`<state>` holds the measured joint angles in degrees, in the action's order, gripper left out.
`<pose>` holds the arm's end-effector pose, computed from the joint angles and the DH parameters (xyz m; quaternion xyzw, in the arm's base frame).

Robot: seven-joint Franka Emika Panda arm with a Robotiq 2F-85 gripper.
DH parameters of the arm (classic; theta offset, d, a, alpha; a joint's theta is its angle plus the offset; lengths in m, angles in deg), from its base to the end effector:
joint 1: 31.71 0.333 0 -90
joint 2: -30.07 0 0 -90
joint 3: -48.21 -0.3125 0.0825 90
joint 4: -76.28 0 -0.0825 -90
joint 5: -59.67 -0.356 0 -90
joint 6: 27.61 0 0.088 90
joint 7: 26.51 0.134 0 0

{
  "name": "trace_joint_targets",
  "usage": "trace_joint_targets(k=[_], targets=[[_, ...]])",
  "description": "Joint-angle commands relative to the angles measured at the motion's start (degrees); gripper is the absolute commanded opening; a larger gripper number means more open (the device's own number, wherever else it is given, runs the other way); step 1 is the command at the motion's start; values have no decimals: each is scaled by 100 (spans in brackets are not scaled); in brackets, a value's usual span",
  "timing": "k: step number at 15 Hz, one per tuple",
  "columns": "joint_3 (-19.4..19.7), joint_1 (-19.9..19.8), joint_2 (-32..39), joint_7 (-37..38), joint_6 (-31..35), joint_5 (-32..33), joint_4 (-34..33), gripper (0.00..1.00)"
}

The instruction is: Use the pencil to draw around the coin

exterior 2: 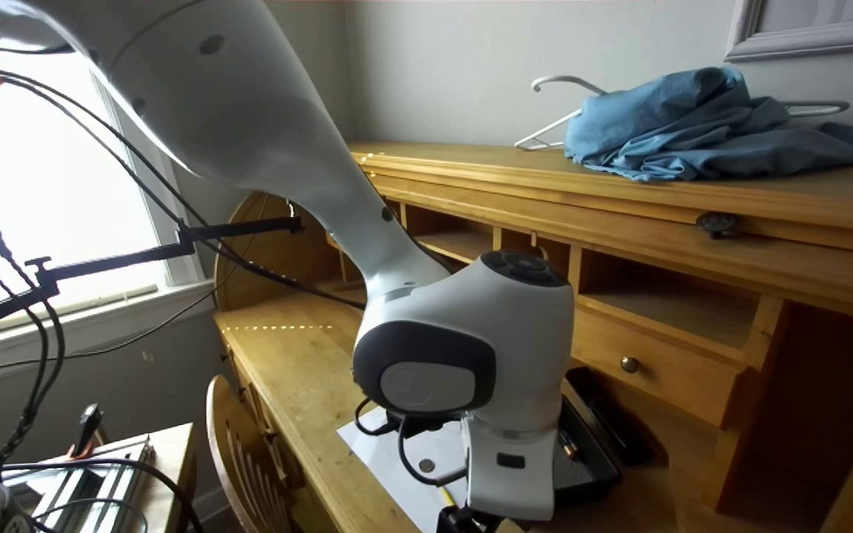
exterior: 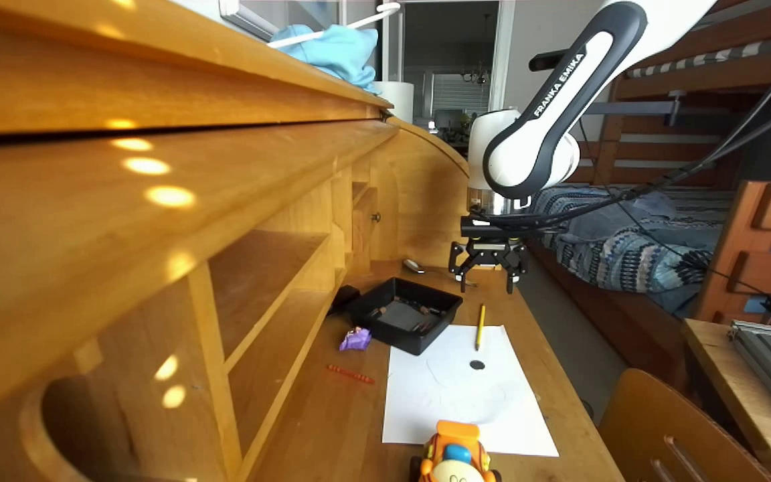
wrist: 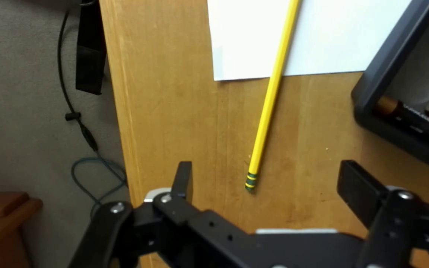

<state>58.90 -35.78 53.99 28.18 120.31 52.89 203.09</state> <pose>0.5122 -0.1386 0.1807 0.7961 -0.6049 -0.0156 0.0135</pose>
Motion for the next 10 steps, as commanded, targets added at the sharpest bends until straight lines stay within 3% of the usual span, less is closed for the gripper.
trace_joint_targets(k=[1, 10], targets=[[126, 140, 291, 350, -143, -75, -234, 100], [255, 235, 656, 689, -30, -11, -448, 100]])
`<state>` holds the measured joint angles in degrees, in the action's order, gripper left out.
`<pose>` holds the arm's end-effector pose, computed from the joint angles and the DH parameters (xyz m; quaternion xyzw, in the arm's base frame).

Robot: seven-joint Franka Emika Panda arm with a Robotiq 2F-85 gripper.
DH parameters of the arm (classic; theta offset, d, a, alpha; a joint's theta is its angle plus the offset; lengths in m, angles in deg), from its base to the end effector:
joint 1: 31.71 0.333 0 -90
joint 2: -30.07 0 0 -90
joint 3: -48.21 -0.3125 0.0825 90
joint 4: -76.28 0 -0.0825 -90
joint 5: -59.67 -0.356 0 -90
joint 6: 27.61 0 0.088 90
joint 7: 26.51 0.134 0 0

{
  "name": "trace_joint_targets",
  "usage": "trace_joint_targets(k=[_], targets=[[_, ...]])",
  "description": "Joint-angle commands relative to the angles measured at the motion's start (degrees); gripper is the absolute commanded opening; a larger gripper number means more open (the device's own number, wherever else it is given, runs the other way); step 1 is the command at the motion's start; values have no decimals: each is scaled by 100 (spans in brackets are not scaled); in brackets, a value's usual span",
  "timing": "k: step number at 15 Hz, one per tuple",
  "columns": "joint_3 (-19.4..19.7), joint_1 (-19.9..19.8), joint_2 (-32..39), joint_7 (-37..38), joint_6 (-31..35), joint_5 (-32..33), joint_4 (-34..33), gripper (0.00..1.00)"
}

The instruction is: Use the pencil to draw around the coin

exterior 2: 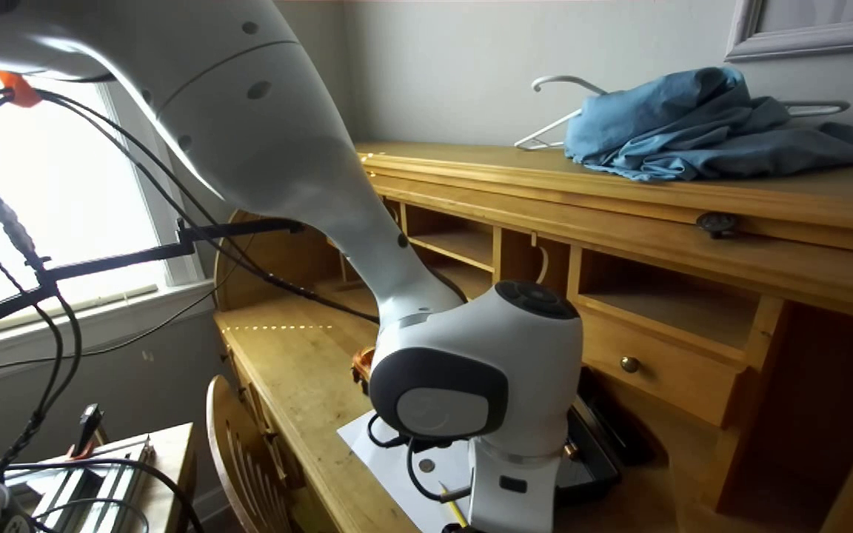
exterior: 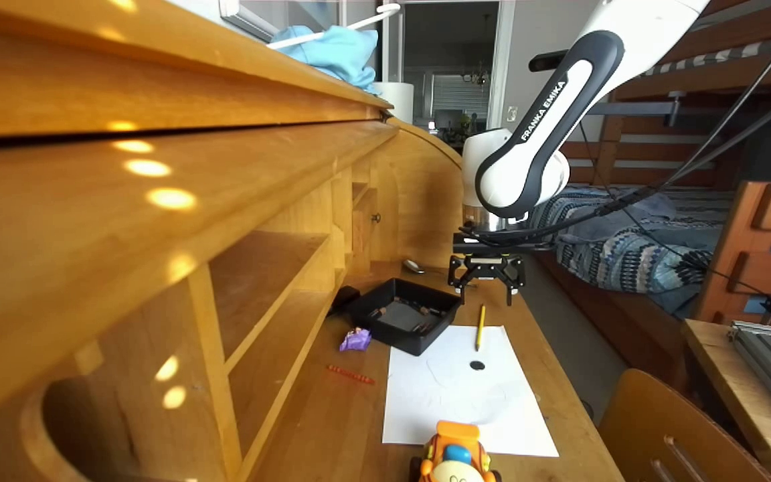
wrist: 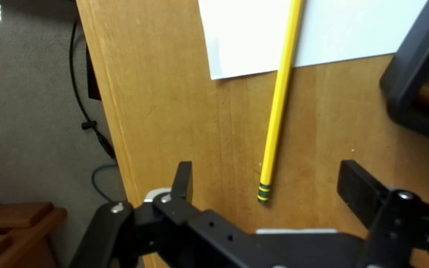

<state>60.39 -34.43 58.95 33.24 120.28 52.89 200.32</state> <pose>0.5173 -0.1429 0.1523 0.7694 -0.6374 -0.0250 0.0341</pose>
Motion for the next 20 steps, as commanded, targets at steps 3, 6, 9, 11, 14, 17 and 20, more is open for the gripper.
trace_joint_targets(k=[3, 6, 9, 11, 14, 17, 20], targets=[[139, 106, 212, 239, -19, -7, -197, 74], [155, 97, 232, 252, -7, -15, -187, 62], [174, 93, 240, 270, 5, -15, -174, 40], [185, 97, 236, 282, 23, -12, -183, 26], [203, 102, 239, 299, 26, -1, -197, 5], [214, 105, 240, 312, 25, 2, -198, 0], [237, 134, 137, 322, 15, 30, -122, 3]])
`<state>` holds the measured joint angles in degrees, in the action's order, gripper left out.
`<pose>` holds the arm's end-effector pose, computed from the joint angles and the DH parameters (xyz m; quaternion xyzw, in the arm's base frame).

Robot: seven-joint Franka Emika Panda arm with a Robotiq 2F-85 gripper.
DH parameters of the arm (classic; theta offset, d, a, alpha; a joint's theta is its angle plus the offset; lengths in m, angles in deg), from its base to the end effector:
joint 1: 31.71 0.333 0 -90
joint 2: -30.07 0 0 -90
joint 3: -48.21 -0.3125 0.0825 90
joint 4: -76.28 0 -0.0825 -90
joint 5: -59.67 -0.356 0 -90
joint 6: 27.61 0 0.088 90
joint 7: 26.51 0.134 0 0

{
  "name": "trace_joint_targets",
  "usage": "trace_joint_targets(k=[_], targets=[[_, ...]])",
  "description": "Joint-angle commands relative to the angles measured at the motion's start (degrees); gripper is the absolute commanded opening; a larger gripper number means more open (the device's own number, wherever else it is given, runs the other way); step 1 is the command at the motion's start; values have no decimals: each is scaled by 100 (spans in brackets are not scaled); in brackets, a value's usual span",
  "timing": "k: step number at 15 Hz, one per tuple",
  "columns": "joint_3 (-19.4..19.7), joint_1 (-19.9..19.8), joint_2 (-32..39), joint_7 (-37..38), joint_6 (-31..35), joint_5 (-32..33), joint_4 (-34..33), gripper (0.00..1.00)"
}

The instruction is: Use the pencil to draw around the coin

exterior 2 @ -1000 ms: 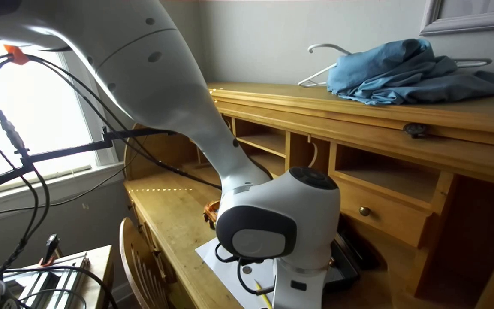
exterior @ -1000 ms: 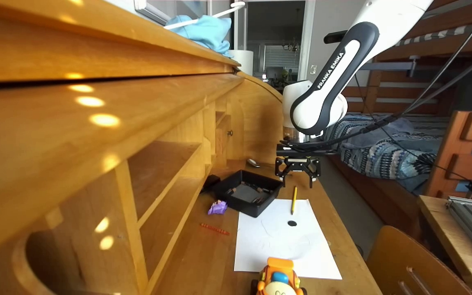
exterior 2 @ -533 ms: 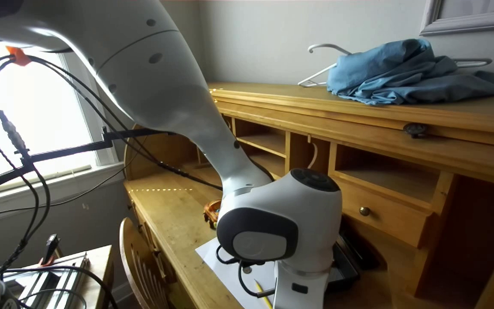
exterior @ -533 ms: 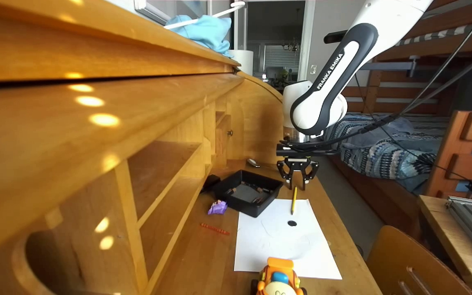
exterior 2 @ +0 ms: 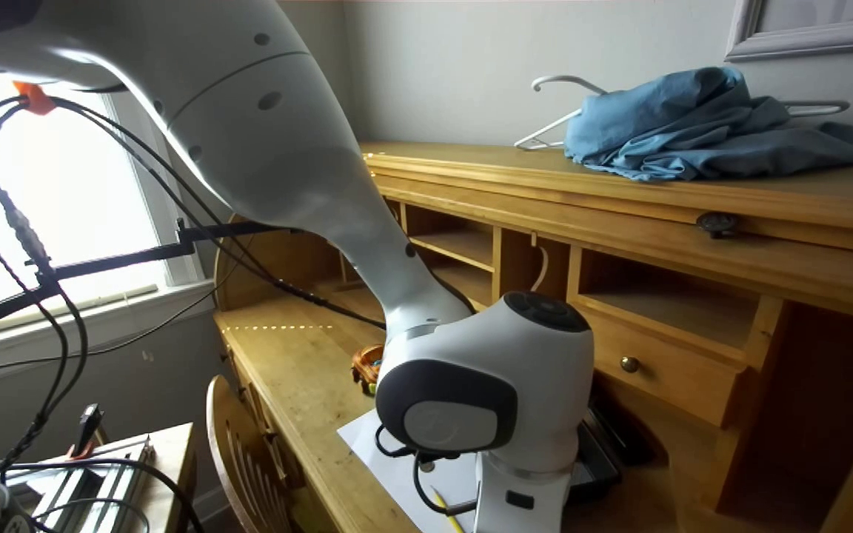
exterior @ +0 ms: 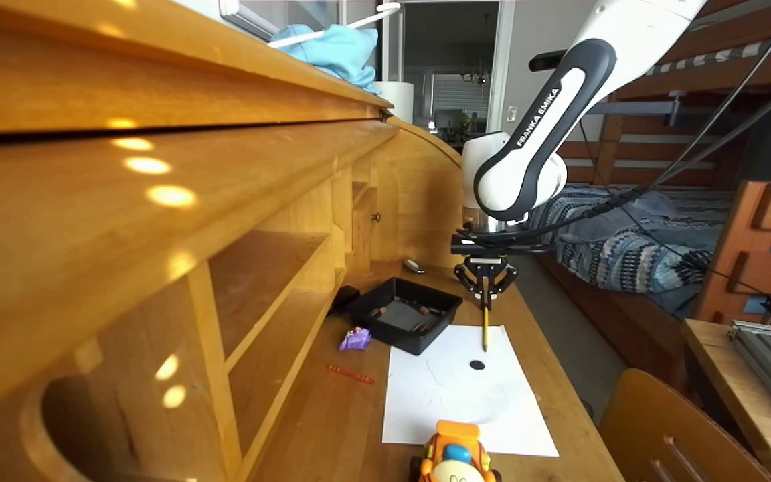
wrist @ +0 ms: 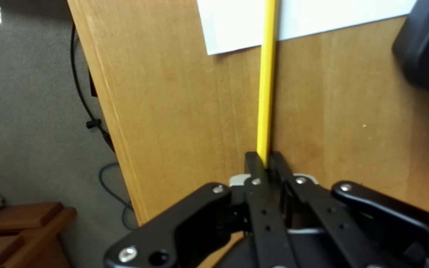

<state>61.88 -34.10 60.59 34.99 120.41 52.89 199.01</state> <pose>0.5192 -0.1554 0.1462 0.7546 -0.6545 -0.0208 0.0426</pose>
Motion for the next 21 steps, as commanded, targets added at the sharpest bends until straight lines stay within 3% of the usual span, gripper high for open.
trace_joint_targets(k=[1, 10, 19, 20, 21], targets=[[109, 129, -88, 155, 13, 53, 57, 3], [379, 540, -748, 379, 79, 393, 430, 2], [738, 1078, -1244, 1461, -185, 2021, 603, 2], [705, 1091, -1351, 1530, -225, 2174, 638, 2], [469, 787, -1029, 1255, -87, 1866, 429, 9]])
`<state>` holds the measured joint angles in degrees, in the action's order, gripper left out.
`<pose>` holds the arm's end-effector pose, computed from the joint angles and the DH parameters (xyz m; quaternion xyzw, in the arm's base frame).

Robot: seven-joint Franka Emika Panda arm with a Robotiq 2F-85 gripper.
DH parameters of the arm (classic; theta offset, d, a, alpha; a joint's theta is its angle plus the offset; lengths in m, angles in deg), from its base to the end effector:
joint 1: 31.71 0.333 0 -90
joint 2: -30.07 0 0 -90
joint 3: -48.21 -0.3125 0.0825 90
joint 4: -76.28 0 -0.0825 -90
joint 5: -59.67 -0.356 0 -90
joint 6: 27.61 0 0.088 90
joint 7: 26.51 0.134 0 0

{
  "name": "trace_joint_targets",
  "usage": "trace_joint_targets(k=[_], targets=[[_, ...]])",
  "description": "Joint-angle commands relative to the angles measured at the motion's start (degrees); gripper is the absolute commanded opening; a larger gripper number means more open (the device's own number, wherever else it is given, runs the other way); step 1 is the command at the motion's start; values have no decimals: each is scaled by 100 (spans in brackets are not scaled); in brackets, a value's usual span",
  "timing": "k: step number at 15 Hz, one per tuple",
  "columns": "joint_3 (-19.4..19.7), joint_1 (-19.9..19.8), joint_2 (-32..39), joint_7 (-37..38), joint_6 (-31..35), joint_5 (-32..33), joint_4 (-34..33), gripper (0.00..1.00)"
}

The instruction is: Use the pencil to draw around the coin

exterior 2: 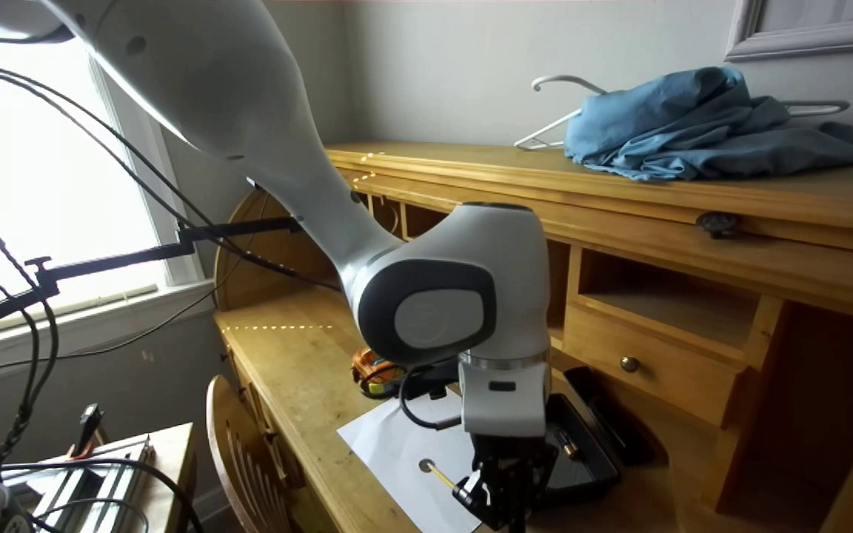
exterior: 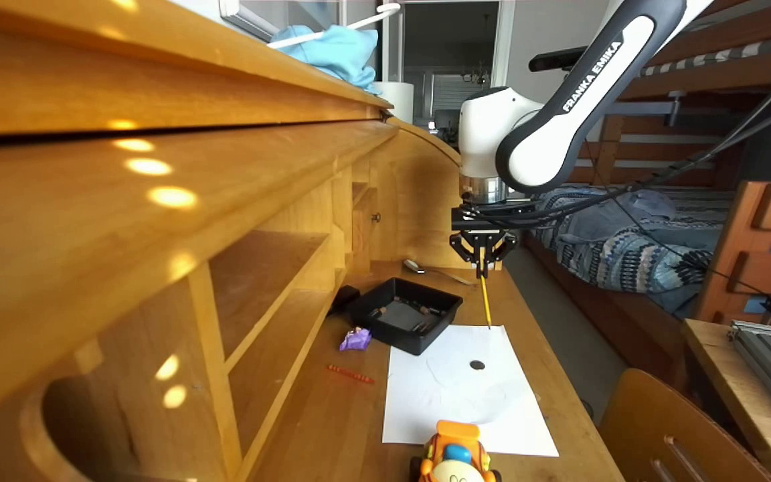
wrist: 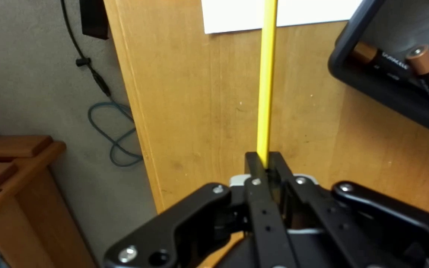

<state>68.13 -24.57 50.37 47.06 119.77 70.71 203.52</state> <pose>0.5227 -0.1212 0.2184 0.7839 -0.6109 0.0604 0.0937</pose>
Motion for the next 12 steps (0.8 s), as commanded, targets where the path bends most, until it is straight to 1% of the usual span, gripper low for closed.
trace_joint_targets(k=[1, 5, 6, 7, 8, 12], targets=[[-158, -134, -61, 152, -58, 210, -14, 9], [-171, -115, -154, 206, -136, 280, -2, 9], [-167, -116, -154, 206, -138, 281, 0, 2], [-11, 42, -79, 624, -207, 575, -71, 2], [33, 95, -36, 812, -228, 721, -110, 2], [82, 189, 37, 1646, -394, 1355, -185, 2]])
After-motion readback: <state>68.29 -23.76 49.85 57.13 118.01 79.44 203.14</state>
